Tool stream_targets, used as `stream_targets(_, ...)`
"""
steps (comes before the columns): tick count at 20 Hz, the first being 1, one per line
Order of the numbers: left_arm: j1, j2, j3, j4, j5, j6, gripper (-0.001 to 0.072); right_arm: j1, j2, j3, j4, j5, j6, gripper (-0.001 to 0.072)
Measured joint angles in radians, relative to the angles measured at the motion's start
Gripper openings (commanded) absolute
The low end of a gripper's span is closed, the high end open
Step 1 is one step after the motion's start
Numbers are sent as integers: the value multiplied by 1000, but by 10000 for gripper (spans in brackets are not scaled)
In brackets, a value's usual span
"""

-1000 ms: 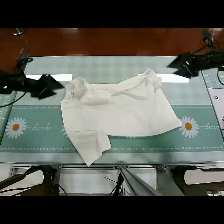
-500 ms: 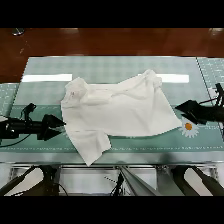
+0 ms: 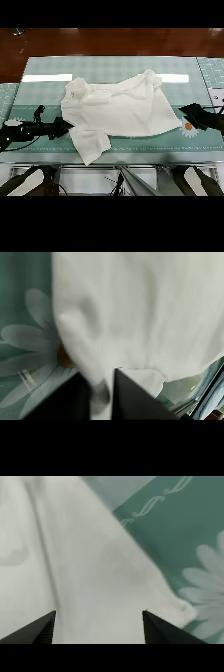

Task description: Fold the shirts.

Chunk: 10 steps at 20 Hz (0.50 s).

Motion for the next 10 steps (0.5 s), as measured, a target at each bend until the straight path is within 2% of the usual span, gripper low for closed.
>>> stream_targets(3, -29, 0, 34, -16, -5, 8, 24, -111, -24, 5, -165, 10, 101, 626)
stream_targets(5, -37, 0, 55, -21, -9, 14, 24, -151, -67, -1, -232, 61, 119, 626)
stream_targets(10, -45, 0, 74, -27, -13, 19, 23, -168, -201, -2, -133, 122, 18, 626)
